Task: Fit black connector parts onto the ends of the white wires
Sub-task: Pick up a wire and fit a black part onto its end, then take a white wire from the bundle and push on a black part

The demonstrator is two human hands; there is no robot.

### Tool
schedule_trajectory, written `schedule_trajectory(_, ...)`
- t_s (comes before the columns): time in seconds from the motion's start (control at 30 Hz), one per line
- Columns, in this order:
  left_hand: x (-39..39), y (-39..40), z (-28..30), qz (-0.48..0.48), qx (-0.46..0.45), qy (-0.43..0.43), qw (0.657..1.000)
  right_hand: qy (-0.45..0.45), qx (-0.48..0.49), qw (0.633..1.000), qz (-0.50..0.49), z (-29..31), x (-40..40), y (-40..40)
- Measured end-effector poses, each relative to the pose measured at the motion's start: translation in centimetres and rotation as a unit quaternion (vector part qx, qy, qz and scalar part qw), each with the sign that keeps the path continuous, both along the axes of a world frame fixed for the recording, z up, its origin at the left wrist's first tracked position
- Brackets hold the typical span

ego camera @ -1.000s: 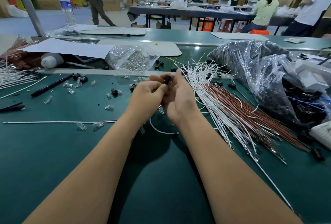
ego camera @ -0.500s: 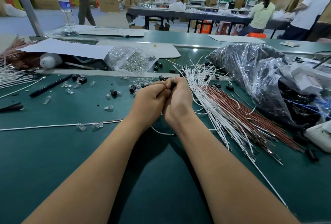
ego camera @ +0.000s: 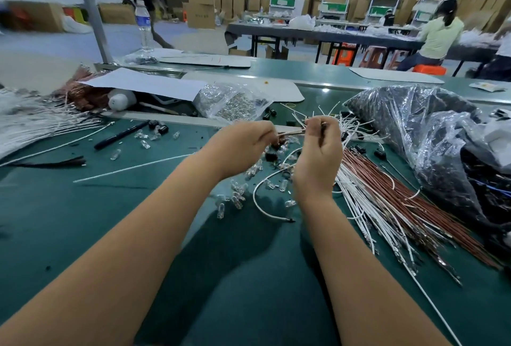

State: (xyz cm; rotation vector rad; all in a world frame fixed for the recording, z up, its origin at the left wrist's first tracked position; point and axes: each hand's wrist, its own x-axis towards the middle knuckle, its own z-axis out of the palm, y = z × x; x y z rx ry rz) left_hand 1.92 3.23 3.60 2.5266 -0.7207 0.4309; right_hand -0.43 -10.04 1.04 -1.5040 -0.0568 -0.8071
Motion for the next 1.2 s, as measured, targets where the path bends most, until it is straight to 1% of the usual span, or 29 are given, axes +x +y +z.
schedule_trajectory(0.07, 0.0, 2.4, 0.4, 0.030, 0.055, -0.019, 0.998, -0.012, 0.055, 0.998, -0.025, 0.4, -0.2, -0.2)
schedule_trajectory(0.1, -0.1, 3.6, 0.4, 0.048, 0.066, -0.026, 0.996, -0.020, 0.073, 0.997, -0.034, 0.5, -0.3, -0.2)
schedule_trajectory(0.13, -0.4, 4.9, 0.4, 0.062, 0.059, -0.032, 0.996, -0.029, 0.072, 0.996, -0.039, 0.6, -0.4, -0.1)
schedule_trajectory(0.17, -0.6, 5.9, 0.4, 0.075, 0.039, -0.043, 0.995, -0.038, 0.050, 0.997, -0.036, 0.5, -0.4, -0.1)
schedule_trajectory(0.2, -0.8, 7.0, 0.5, 0.095, 0.014, -0.064, 0.993, -0.041, 0.013, 0.999, -0.018, 0.3, -0.5, 0.3)
schedule_trajectory(0.27, -1.1, 9.3, 0.9, 0.149, -0.042, -0.122, 0.980, -0.024, -0.079, 0.995, 0.052, -0.2, -0.5, 1.2)
schedule_trajectory(0.33, -1.1, 12.0, 1.4, 0.218, -0.094, -0.180, 0.955, 0.001, -0.177, 0.978, 0.111, -1.0, -0.5, 2.1)
schedule_trajectory(0.4, -0.7, 14.8, 1.5, 0.297, -0.119, -0.215, 0.923, 0.018, -0.272, 0.954, 0.127, -1.7, -0.3, 2.8)
schedule_trajectory(0.43, -0.5, 16.3, 1.3, 0.339, -0.122, -0.217, 0.907, 0.021, -0.308, 0.943, 0.127, -2.0, -0.3, 2.9)
schedule_trajectory(0.47, -0.4, 17.7, 0.9, 0.380, -0.117, -0.205, 0.894, 0.023, -0.337, 0.933, 0.125, -2.1, -0.2, 3.0)
schedule_trajectory(0.57, -0.4, 21.1, -1.5, 0.481, -0.076, -0.113, 0.866, 0.018, -0.372, 0.919, 0.128, -2.5, 0.0, 2.8)
schedule_trajectory(0.67, -1.0, 23.2, -3.8, 0.528, -0.050, -0.029, 0.847, 0.019, -0.373, 0.918, 0.132, -2.8, 0.0, 2.5)
schedule_trajectory(0.7, -1.1, 23.6, -4.3, 0.544, -0.032, 0.003, 0.839, 0.022, -0.373, 0.918, 0.132, -2.8, 0.0, 2.5)
schedule_trajectory(0.77, -1.4, 23.8, -5.1, 0.585, 0.033, 0.056, 0.808, 0.030, -0.383, 0.914, 0.128, -2.9, 0.2, 2.4)
schedule_trajectory(0.8, -1.4, 23.7, -5.4, 0.598, 0.063, 0.048, 0.798, 0.037, -0.390, 0.911, 0.128, -2.9, 0.2, 2.5)
schedule_trajectory(0.83, -1.2, 23.7, -5.5, 0.590, 0.071, 0.009, 0.804, 0.045, -0.396, 0.908, 0.130, -3.0, 0.2, 2.5)
schedule_trajectory(0.87, -1.0, 23.6, -5.4, 0.555, 0.059, -0.055, 0.828, 0.053, -0.402, 0.905, 0.132, -2.9, 0.1, 2.5)
schedule_trajectory(0.9, -0.7, 23.3, -5.3, 0.491, 0.045, -0.105, 0.864, 0.060, -0.408, 0.901, 0.136, -2.9, 0.1, 2.6)
schedule_trajectory(0.93, -0.4, 22.9, -5.1, 0.411, 0.032, -0.117, 0.904, 0.063, -0.414, 0.897, 0.139, -2.7, 0.0, 2.6)
schedule_trajectory(0.97, 0.0, 22.4, -5.0, 0.335, 0.019, -0.085, 0.938, 0.064, -0.420, 0.894, 0.142, -2.6, -0.1, 2.7)
schedule_trajectory(1.0, 0.5, 21.6, -5.0, 0.278, 0.022, -0.022, 0.960, 0.064, -0.425, 0.891, 0.142, -2.5, -0.3, 2.7)
schedule_trajectory(1.03, 1.0, 21.0, -5.3, 0.249, 0.044, 0.050, 0.966, 0.063, -0.430, 0.890, 0.140, -2.4, -0.4, 2.7)
schedule_trajectory(1.07, 1.7, 20.5, -5.6, 0.244, 0.076, 0.114, 0.960, 0.060, -0.435, 0.888, 0.135, -2.3, -0.5, 2.7)
schedule_trajectory(1.1, 2.4, 20.1, -5.8, 0.247, 0.101, 0.155, 0.951, 0.056, -0.439, 0.887, 0.130, -2.1, -0.7, 2.7)
schedule_trajectory(1.2, 4.0, 19.4, -5.8, 0.248, 0.110, 0.185, 0.944, 0.033, -0.451, 0.885, 0.107, -1.6, -1.1, 2.8)
